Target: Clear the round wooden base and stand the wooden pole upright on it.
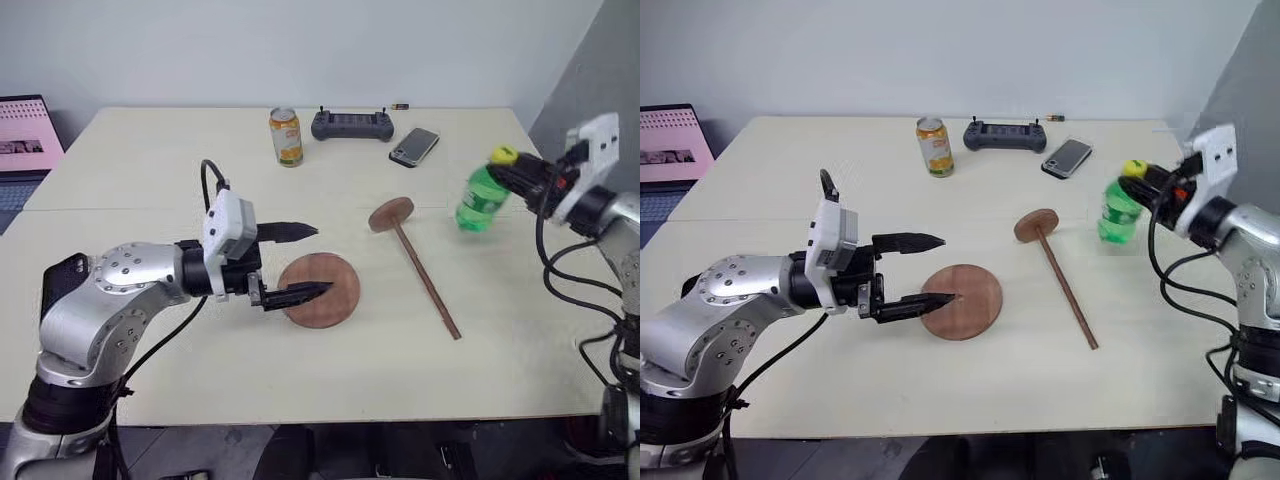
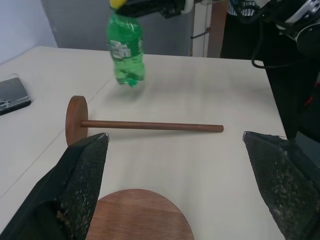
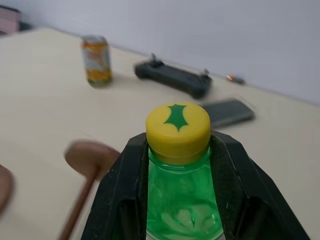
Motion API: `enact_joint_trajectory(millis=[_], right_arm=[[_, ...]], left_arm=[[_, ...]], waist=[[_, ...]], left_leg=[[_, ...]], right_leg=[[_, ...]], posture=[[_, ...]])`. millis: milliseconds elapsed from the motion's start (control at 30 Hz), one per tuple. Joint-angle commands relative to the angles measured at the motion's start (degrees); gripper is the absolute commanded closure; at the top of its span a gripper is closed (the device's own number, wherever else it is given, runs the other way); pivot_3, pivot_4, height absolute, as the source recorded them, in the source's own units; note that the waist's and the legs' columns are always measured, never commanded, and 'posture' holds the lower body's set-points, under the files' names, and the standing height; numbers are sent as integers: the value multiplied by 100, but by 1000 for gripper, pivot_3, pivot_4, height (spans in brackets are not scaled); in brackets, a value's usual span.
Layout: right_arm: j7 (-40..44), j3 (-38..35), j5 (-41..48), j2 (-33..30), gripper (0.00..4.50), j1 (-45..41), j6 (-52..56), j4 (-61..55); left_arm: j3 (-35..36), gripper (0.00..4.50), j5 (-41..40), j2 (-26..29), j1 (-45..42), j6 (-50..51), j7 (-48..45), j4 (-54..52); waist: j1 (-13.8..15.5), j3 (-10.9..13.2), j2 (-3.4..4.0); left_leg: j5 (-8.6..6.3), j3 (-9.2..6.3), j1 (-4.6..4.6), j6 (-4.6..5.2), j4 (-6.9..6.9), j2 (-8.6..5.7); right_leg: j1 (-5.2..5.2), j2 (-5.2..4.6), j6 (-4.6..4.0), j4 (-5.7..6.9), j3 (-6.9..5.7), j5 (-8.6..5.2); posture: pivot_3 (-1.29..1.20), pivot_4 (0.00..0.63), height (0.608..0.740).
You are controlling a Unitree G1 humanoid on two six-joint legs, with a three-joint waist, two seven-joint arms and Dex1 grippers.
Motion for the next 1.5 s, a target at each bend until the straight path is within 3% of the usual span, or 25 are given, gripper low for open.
enact_joint_trajectory(millis=[33,500,567,933,1267,1500], right_arm=[[-330,-408,-155,-93,3144,65,-353,161],[-617,-700,-30,-38,3145,468,-270,449],[-587,-762,71,-30,2442,489,-260,409],[-649,-881,257,-68,81,525,-275,231],[-827,-976,2,-474,81,-2,-766,172],[-393,-539,132,-1006,81,-644,-406,-185]], left_arm=[[-180,0,111,-133,-211,-221,-169,28],[-486,0,351,-369,-323,-369,-349,149],[-484,0,379,-362,-319,-386,-375,178],[-412,0,436,-308,-286,-411,-429,253],[-55,0,398,-66,-42,-311,-353,159],[289,0,424,206,346,-204,-183,24]], waist=[[-3,0,0],[22,2,4],[24,2,4],[15,2,4],[4,6,12],[12,7,12]], left_leg=[[0,1,1,0,0,0],[1,3,4,-2,4,0],[1,2,4,-2,4,0],[1,3,5,-2,4,0],[1,6,5,-2,4,0],[1,4,5,-2,3,1]], right_leg=[[0,0,0,1,1,0],[7,0,2,-1,3,0],[7,0,2,-1,2,0],[6,0,2,0,3,0],[3,0,2,1,6,0],[4,0,2,-1,4,0]], posture=[[0,150,740],[0,150,740],[0,150,740],[0,150,740],[0,150,740],[0,150,740]])
